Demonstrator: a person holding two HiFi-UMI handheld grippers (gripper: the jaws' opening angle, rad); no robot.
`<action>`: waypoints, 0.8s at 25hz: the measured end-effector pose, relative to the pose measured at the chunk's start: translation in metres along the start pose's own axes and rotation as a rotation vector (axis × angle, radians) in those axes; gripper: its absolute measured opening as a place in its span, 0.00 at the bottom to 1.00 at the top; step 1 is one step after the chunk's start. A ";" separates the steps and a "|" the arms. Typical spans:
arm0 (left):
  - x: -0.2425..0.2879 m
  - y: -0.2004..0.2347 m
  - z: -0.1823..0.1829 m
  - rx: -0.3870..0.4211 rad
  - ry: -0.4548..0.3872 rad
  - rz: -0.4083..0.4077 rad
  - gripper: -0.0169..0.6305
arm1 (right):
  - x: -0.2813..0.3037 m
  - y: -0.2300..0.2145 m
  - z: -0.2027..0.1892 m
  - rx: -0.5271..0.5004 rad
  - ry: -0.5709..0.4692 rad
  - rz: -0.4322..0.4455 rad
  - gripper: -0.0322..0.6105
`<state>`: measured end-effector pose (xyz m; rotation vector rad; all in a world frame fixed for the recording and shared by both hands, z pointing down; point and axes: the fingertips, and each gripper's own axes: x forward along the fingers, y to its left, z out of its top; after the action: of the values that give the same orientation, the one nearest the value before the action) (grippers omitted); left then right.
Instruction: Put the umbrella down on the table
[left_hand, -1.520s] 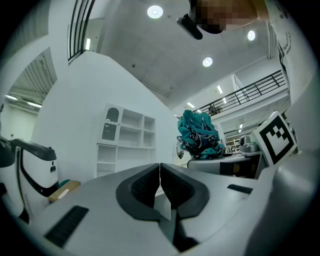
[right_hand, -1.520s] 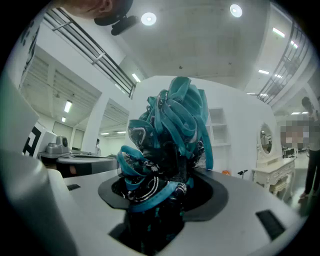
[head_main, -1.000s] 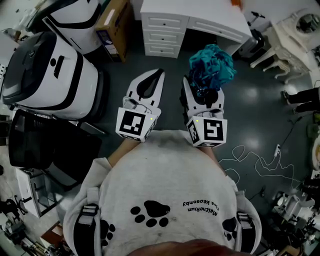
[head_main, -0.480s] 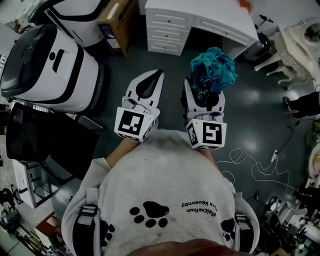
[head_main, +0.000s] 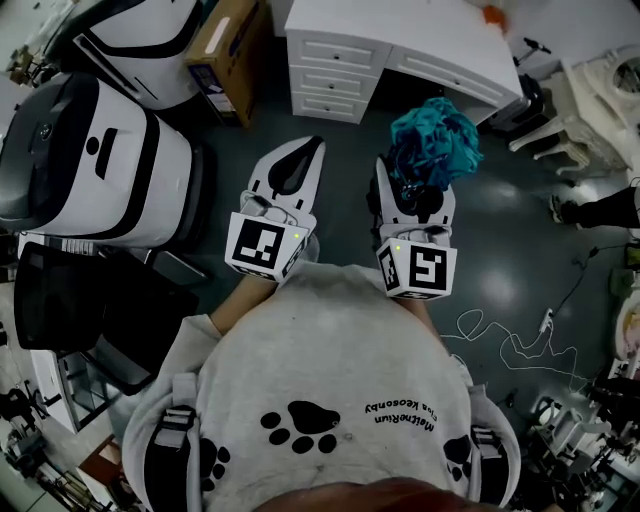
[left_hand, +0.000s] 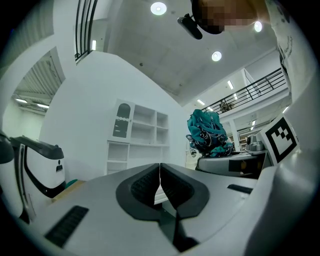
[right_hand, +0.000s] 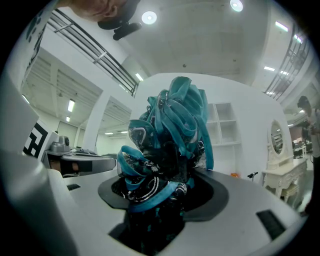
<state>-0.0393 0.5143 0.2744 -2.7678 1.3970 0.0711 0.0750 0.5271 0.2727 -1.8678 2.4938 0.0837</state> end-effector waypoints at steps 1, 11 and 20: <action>0.012 0.010 0.001 0.004 -0.001 -0.006 0.05 | 0.014 -0.004 0.000 -0.003 -0.001 -0.006 0.49; 0.119 0.102 0.003 0.012 -0.004 -0.077 0.05 | 0.144 -0.028 -0.004 -0.002 0.014 -0.070 0.49; 0.186 0.152 -0.008 0.001 0.000 -0.136 0.05 | 0.221 -0.047 -0.017 0.004 0.031 -0.117 0.49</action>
<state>-0.0514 0.2743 0.2692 -2.8529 1.2035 0.0664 0.0580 0.3011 0.2767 -2.0231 2.3956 0.0478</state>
